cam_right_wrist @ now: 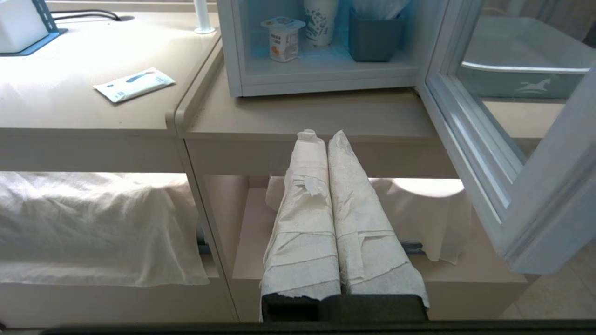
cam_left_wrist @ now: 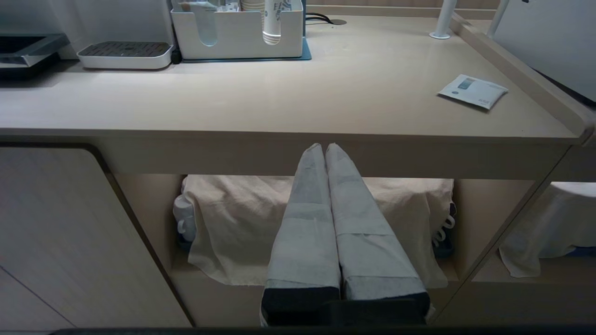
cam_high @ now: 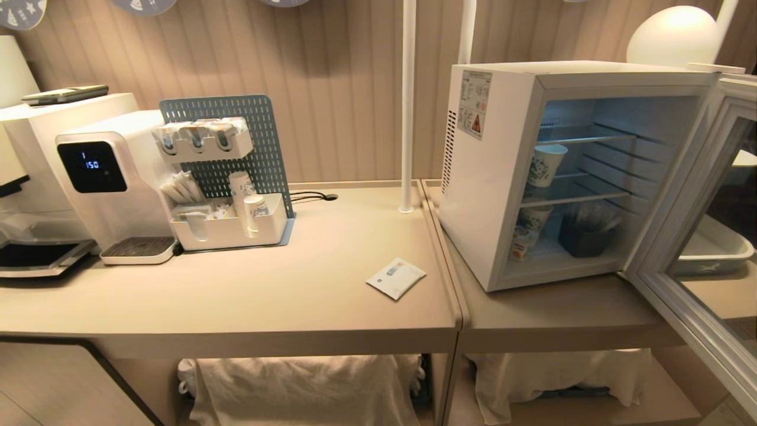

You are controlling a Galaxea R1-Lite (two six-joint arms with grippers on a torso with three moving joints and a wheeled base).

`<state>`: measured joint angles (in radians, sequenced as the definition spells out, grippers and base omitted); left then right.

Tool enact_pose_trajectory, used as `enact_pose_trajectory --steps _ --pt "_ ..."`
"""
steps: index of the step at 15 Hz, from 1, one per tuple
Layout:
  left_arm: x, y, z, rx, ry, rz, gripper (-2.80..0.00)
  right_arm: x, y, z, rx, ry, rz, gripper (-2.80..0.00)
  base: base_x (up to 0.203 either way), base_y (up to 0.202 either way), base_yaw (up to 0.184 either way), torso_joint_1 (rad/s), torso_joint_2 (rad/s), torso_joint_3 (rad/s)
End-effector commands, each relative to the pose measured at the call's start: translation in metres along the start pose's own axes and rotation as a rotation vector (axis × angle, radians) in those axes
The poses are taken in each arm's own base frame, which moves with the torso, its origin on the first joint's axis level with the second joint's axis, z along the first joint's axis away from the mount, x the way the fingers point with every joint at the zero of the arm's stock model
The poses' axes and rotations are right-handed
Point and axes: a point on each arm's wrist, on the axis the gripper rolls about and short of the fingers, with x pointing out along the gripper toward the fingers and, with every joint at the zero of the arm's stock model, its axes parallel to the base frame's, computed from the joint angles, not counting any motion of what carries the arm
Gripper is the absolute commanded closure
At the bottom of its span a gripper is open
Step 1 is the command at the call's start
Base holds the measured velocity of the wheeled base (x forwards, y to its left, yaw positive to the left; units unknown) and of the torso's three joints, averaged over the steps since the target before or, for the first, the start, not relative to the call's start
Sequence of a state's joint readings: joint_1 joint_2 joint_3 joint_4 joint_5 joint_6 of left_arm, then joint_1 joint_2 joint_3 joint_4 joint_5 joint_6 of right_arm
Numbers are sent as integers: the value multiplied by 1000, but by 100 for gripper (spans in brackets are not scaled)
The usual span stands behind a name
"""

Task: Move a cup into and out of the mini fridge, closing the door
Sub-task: Close the freezer door

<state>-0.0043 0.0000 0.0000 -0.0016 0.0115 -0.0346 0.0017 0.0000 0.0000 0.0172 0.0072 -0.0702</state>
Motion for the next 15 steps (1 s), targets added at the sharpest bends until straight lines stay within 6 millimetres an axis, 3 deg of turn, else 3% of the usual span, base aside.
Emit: enact_pose_trajectory --steps 1,4,15 --pt "0 0 0 -1 3 2 0 0 0 0 -2 1 1 0 0 0 0 0 0 0" --pt "0 0 0 -1 3 1 0 0 0 0 -2 0 1 0 -2 -109 -10 6 3 3" --pt "0 0 0 -1 3 1 0 0 0 0 -3 0 0 0 0 -194 2 3 2 2"
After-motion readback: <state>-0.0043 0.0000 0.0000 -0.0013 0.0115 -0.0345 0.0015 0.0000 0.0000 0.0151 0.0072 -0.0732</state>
